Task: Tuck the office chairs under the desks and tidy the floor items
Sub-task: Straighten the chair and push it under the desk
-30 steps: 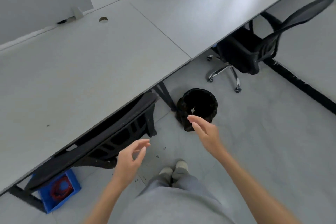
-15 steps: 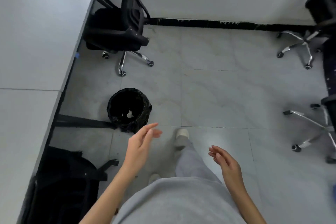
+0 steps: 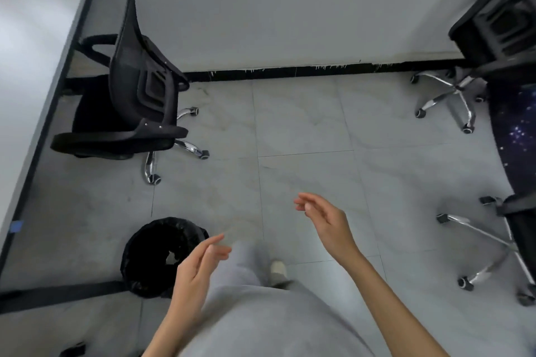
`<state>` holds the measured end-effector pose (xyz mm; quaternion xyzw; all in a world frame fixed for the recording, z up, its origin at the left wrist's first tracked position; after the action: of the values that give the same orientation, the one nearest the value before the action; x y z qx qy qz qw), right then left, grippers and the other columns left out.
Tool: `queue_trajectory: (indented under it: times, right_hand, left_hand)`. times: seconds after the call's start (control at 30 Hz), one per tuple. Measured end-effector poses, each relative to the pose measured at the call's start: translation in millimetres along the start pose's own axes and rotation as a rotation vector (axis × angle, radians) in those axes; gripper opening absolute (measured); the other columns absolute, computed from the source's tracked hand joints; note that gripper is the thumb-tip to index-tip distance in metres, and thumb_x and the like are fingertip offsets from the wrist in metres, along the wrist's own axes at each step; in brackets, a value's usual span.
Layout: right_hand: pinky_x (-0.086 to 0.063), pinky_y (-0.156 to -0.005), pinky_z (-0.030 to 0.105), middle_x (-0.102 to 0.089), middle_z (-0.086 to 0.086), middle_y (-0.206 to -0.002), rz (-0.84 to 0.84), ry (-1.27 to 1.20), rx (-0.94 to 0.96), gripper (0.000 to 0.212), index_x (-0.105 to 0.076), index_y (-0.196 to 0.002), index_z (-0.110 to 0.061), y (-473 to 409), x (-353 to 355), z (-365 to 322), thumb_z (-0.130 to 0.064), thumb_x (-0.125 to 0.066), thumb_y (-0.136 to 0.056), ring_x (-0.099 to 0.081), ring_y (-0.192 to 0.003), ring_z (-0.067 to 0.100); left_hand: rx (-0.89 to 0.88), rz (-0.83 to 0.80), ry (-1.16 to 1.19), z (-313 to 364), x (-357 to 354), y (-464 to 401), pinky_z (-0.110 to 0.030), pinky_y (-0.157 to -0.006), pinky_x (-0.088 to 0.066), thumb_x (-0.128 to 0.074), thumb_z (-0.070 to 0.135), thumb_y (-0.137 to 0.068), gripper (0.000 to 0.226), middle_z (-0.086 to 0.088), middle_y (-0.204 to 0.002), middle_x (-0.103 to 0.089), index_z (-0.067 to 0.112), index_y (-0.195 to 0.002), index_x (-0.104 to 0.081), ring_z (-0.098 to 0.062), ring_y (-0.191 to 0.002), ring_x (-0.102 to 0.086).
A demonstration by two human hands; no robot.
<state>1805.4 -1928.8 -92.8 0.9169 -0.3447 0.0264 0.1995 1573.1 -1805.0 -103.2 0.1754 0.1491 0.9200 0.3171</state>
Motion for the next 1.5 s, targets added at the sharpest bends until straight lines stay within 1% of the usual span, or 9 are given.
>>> queue_trajectory:
  times: [0.1, 0.23, 0.47, 0.67, 0.97, 1.17, 1.3, 1.4, 1.5]
  right_hand:
    - [-0.048, -0.084, 0.014, -0.068, -0.008, -0.102, 0.004, -0.027, 0.056, 0.023, -0.061, -0.11, -0.014, -75.3, 5.6, -38.7, -0.006, -0.047, -0.094, -0.064, -0.094, 0.004]
    - [-0.048, -0.082, 0.013, -0.068, -0.007, -0.101, -0.014, -0.019, 0.048, 0.023, -0.061, -0.107, -0.017, -170.1, 6.7, -53.9, -0.005, -0.047, -0.094, -0.065, -0.091, 0.003]
    - [-0.051, -0.087, 0.03, -0.07, -0.004, -0.099, 0.019, 0.049, -0.072, 0.024, -0.063, -0.099, -0.024, -301.9, 25.5, -71.5, -0.005, -0.048, -0.093, -0.066, -0.088, 0.005]
    - [-0.051, -0.086, 0.029, -0.071, -0.004, -0.097, -0.042, 0.108, -0.078, 0.023, -0.064, -0.097, -0.024, -413.2, 29.1, -116.2, -0.006, -0.049, -0.093, -0.066, -0.087, 0.004]
    - [-0.05, -0.081, 0.018, -0.07, -0.009, -0.095, -0.564, 0.332, 0.127, 0.028, -0.062, -0.096, -0.03, -615.0, -83.3, -234.0, -0.006, -0.048, -0.093, -0.065, -0.087, 0.0]
    - [-0.046, -0.085, 0.013, -0.068, -0.012, -0.1, -1.044, 0.5, 0.503, 0.022, -0.063, -0.105, -0.023, -641.9, -232.4, -338.8, -0.012, -0.054, -0.088, -0.063, -0.094, -0.002]
    - [-0.038, -0.098, 0.017, -0.061, 0.001, -0.119, -1.165, 0.681, 1.116, 0.038, -0.058, -0.121, -0.008, -611.9, -317.3, -386.4, -0.011, -0.063, -0.083, -0.054, -0.113, 0.012]
    - [-0.042, -0.1, 0.032, -0.056, 0.01, -0.128, -1.203, 0.835, 1.445, 0.047, -0.054, -0.126, -0.007, -596.8, -367.4, -385.4, -0.014, -0.065, -0.08, -0.047, -0.123, 0.024]
    - [-0.033, -0.11, 0.041, -0.049, 0.012, -0.137, -1.258, 1.064, 1.519, 0.055, -0.046, -0.133, -0.009, -599.3, -409.1, -359.7, -0.021, -0.064, -0.082, -0.038, -0.133, 0.029]
  left_hand:
    - [0.045, 0.065, 0.028, 9.6, 2.0, -50.8, -0.009, -0.068, -0.05, -0.038, 0.006, -0.096, 0.028, -0.008, -0.083, -0.071, 0.014, -0.105, -0.063, -0.009, -0.079, -0.067]
    - [0.019, 0.103, -0.001, 35.4, -5.0, -154.9, -0.014, -0.073, -0.051, -0.038, 0.006, -0.096, 0.032, -0.004, -0.083, -0.073, 0.026, -0.099, -0.063, -0.01, -0.084, -0.067]
    - [-0.155, 0.052, -0.057, 181.0, -14.7, -356.6, -0.015, -0.077, -0.047, -0.04, 0.033, -0.087, 0.022, 0.017, -0.089, -0.07, 0.036, -0.099, -0.058, -0.003, -0.081, -0.066]
    - [-0.27, 0.075, -0.062, 279.0, -12.4, -467.5, -0.019, -0.081, -0.049, -0.04, 0.018, -0.097, 0.024, 0.005, -0.091, -0.071, 0.025, -0.11, -0.059, -0.004, -0.086, -0.065]
    - [-0.024, 0.562, 0.131, 237.9, 37.4, -519.2, -0.019, -0.076, -0.049, -0.04, 0.034, -0.086, 0.028, 0.013, -0.087, -0.071, 0.048, -0.096, -0.062, -0.006, -0.079, -0.065]
    - [0.144, 1.06, 0.243, 222.6, 65.2, -474.1, -0.015, -0.077, -0.049, -0.041, 0.049, -0.077, 0.028, 0.017, -0.087, -0.071, 0.051, -0.096, -0.061, -0.003, -0.081, -0.066]
    - [0.206, 1.307, 0.118, 238.0, 103.8, -443.1, -0.01, -0.083, -0.045, -0.047, 0.025, -0.082, 0.029, 0.015, -0.09, -0.07, 0.031, -0.107, -0.059, 0.001, -0.092, -0.061]
    - [0.288, 1.29, -0.227, 248.3, 141.1, -438.1, -0.013, -0.097, -0.034, -0.056, 0.019, -0.083, 0.04, 0.011, -0.113, -0.059, 0.017, -0.123, -0.054, 0.003, -0.107, -0.05]
    - [0.452, 1.156, -0.682, 231.6, 170.9, -450.4, -0.033, -0.1, -0.042, -0.07, 0.018, -0.075, 0.055, -0.007, -0.121, -0.058, 0.006, -0.126, -0.052, -0.021, -0.113, -0.053]
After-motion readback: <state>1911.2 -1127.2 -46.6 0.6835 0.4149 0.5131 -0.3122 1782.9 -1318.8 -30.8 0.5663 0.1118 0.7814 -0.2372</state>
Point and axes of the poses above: each hand's wrist, its own y-axis away from the middle knuckle, its own x-axis out of the back of the hand, z = x × y, the point moved 9 cm from there along -y, towards the middle knuckle
